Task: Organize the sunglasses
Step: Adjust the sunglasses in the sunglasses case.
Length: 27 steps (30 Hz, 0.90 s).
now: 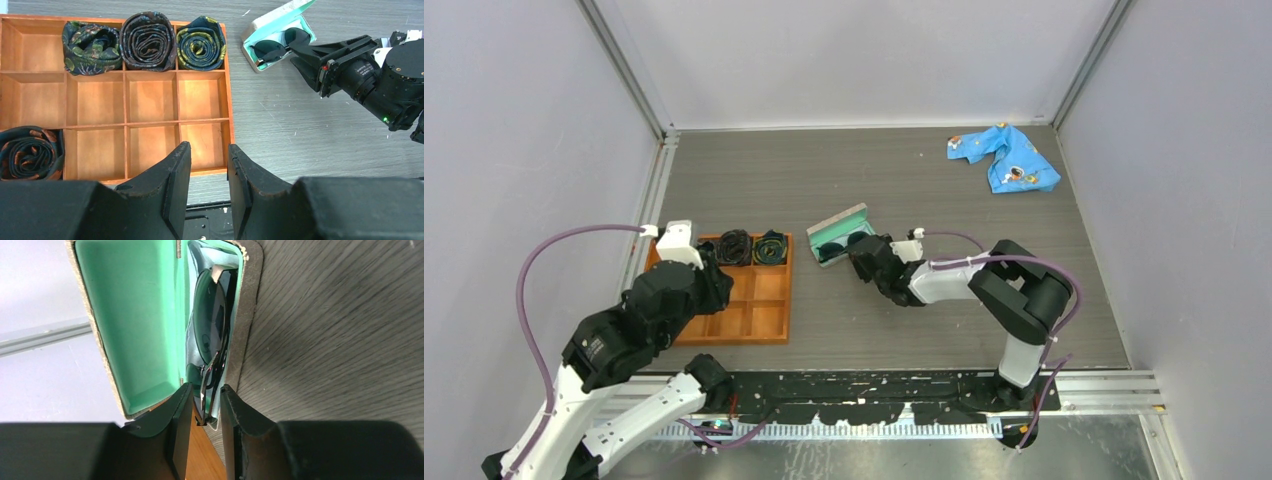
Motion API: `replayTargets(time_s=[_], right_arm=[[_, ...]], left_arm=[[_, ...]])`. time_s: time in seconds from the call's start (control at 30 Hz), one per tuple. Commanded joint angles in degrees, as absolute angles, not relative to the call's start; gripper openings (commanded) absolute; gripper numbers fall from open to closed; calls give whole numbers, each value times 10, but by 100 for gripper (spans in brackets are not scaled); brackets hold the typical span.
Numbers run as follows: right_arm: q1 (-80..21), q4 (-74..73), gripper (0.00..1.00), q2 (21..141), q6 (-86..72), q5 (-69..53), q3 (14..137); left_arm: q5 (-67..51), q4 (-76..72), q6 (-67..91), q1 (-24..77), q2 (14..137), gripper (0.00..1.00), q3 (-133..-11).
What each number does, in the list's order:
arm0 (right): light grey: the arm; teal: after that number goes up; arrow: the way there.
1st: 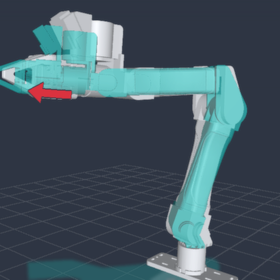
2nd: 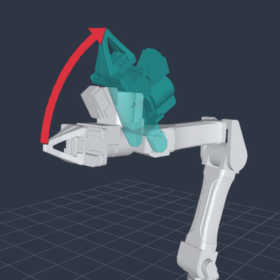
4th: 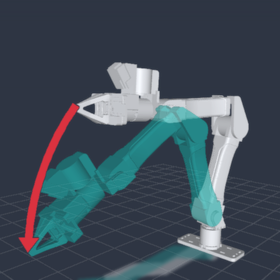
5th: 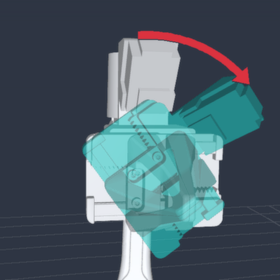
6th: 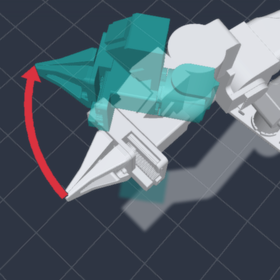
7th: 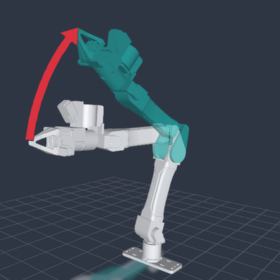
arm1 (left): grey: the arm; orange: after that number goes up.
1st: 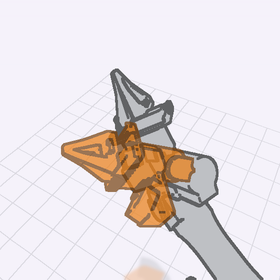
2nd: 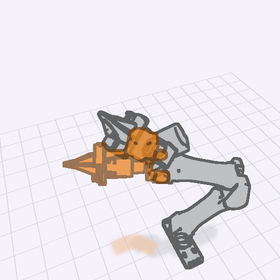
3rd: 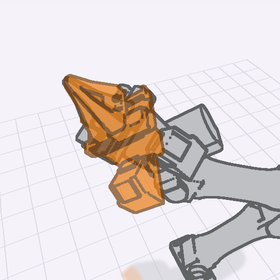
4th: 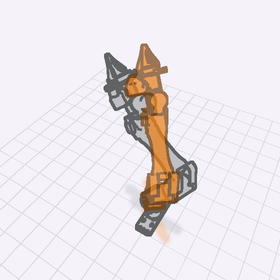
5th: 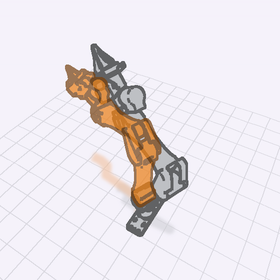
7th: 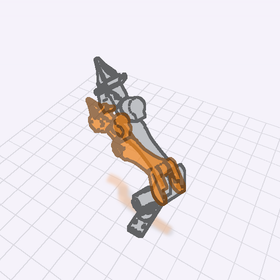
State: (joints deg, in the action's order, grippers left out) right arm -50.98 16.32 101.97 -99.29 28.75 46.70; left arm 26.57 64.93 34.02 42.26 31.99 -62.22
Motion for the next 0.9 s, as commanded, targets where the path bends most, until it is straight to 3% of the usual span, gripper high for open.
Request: replayTargets(time_s=[0.0,0.23,0.87], right_arm=[[-509,183,33,1029,-996,293,482],[-507,201,30,1044,-998,293,486],[-504,226,8,1059,-983,292,493]], left_arm=[[268,626,339,421,322,34,-620],[270,628,338,421,321,34,-621],[273,633,338,421,318,35,-624]])
